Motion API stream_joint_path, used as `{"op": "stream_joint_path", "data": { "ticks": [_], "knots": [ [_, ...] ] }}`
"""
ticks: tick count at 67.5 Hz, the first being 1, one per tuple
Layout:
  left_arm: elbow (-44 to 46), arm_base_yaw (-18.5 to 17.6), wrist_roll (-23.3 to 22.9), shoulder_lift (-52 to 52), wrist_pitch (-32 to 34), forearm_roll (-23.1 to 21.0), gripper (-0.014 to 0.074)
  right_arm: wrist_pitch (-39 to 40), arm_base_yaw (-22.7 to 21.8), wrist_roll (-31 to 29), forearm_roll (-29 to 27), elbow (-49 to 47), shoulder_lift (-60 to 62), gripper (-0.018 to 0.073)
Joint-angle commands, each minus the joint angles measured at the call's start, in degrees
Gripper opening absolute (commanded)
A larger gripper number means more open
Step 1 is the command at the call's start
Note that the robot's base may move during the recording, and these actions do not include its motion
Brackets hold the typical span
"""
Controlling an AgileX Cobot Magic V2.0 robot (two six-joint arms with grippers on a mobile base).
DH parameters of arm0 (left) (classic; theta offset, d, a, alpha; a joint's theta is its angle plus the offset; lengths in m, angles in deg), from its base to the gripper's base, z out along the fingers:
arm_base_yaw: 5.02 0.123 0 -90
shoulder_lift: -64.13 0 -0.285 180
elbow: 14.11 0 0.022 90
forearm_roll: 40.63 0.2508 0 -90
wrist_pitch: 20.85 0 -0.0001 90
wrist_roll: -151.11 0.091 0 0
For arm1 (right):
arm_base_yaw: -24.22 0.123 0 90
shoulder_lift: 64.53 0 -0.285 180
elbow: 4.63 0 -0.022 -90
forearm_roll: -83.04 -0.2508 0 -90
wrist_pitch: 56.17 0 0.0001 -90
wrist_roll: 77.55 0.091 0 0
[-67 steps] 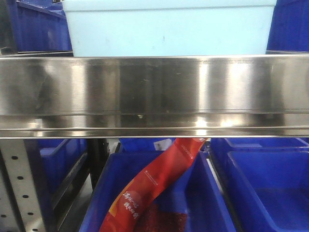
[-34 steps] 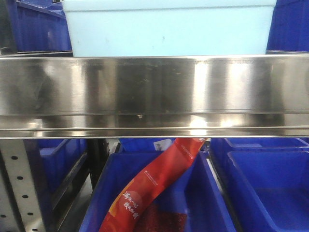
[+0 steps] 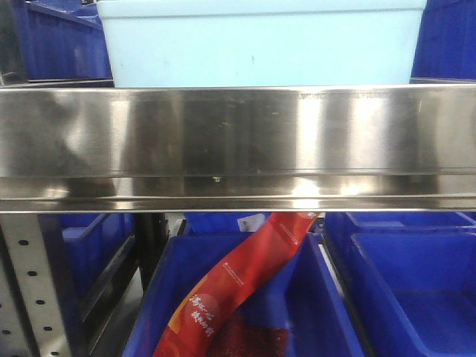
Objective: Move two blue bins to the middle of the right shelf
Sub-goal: 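Open both grippers and pull them back from the cyan bins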
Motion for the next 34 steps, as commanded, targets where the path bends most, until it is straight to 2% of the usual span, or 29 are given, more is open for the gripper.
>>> {"op": "stream_joint_path", "data": {
  "ticks": [1, 12, 17, 20, 34],
  "knots": [
    [-4.73, 1.34, 0.92, -0.34, 5.21, -1.00, -0.0111, 1.25, -0.19, -0.31, 0.41, 0.15, 0.30, -0.0162],
    [-12.97, 1.34, 0.42, -0.34, 12.45, -1.00, -0.0111, 1.25, -0.19, -0.31, 0.41, 0.15, 0.30, -0.0162],
    [-14.81, 1.34, -0.19, -0.34, 18.80, -1.57, -0.0111, 1.25, -0.19, -0.31, 0.41, 0.15, 0.30, -0.0162],
    [-14.81, 1.34, -0.19, -0.34, 16.84, -1.95, -0.0111, 1.25, -0.19, -0.31, 0.41, 0.15, 0.30, -0.0162],
    [-14.81, 1.34, -0.19, -0.34, 18.22, -1.95, -0.0111, 1.25, -0.19, -0.31, 0.41, 0.15, 0.30, -0.0162]
  ]
}}
